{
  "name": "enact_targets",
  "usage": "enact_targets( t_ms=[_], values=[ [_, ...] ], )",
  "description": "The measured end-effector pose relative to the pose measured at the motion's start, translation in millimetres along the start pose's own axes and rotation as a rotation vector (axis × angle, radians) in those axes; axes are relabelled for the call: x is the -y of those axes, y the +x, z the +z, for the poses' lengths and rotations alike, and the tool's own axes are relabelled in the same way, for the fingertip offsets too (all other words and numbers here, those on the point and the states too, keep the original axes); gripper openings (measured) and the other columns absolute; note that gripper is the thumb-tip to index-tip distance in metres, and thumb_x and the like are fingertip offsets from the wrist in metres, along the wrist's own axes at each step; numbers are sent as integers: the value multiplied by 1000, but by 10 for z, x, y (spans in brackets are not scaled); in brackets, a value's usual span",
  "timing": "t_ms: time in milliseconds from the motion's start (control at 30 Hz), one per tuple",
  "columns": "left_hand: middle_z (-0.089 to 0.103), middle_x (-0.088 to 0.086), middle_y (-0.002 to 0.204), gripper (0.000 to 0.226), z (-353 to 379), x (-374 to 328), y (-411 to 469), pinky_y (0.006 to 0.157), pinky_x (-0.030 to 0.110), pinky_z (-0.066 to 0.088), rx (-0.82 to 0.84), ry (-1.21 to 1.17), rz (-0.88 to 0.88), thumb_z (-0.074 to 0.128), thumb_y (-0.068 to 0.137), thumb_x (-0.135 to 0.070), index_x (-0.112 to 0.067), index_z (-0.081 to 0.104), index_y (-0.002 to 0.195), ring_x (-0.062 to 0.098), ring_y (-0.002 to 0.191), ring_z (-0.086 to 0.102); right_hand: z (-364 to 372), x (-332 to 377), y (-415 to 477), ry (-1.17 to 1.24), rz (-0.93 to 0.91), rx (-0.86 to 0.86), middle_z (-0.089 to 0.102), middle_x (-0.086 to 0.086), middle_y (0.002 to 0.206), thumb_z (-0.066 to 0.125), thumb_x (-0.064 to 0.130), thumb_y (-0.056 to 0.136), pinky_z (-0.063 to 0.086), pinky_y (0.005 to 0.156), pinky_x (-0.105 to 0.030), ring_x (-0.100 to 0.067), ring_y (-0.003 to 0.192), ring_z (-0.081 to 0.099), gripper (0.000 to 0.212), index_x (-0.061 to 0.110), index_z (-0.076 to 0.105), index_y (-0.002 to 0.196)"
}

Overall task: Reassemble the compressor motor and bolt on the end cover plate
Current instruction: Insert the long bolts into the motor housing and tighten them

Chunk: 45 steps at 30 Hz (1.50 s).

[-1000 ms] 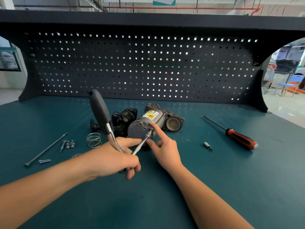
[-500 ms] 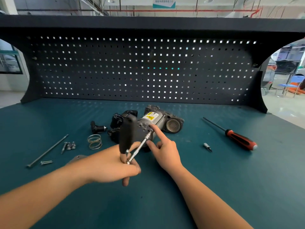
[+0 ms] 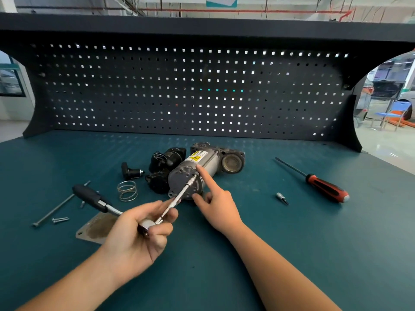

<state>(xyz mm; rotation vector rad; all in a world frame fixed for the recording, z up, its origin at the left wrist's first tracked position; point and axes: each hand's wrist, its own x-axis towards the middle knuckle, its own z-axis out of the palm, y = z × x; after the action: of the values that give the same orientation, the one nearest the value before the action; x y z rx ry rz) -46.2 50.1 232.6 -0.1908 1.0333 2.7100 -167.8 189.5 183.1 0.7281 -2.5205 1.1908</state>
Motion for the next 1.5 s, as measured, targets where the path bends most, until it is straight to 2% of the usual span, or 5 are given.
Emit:
enact_targets(
  t_ms=[200,367,500,1100,1500],
  values=[
    [36,-2,53,39,-102,-64,58,28,14,29,-75,123,-57,51,71,-11,-1,66,105,5,30,30,28,51,-53,-262,-19,-32,45,9,67,51,43,92,33,51,-28,-14,64,47,79,44,-6,146],
    [36,1,53,39,-87,-83,55,31,20,32,-47,348,-7,49,69,-7,-1,69,102,7,34,32,-6,25,-27,-324,123,-89,50,-2,116,52,49,89,42,80,-33,-21,109,49,65,20,27,142],
    [40,2,54,36,-98,-107,42,36,21,36,-13,483,15,53,65,-8,-5,74,95,9,37,35,11,17,-15,-463,180,-29,47,-5,113,48,54,90,35,83,-32,-24,109,44,48,10,53,107],
    [45,9,53,34,128,-42,27,40,21,36,-10,780,135,56,77,5,-4,66,108,18,40,40,-44,-55,-13,-306,254,23,48,1,122,48,51,92,11,112,-50,-16,128,29,38,24,64,113],
    [43,10,51,34,151,-68,11,39,20,33,14,775,132,57,73,6,-1,66,104,17,37,37,-37,-48,-2,-253,273,26,45,1,125,49,53,90,-1,110,-57,-15,134,20,41,21,63,113]
  ],
)
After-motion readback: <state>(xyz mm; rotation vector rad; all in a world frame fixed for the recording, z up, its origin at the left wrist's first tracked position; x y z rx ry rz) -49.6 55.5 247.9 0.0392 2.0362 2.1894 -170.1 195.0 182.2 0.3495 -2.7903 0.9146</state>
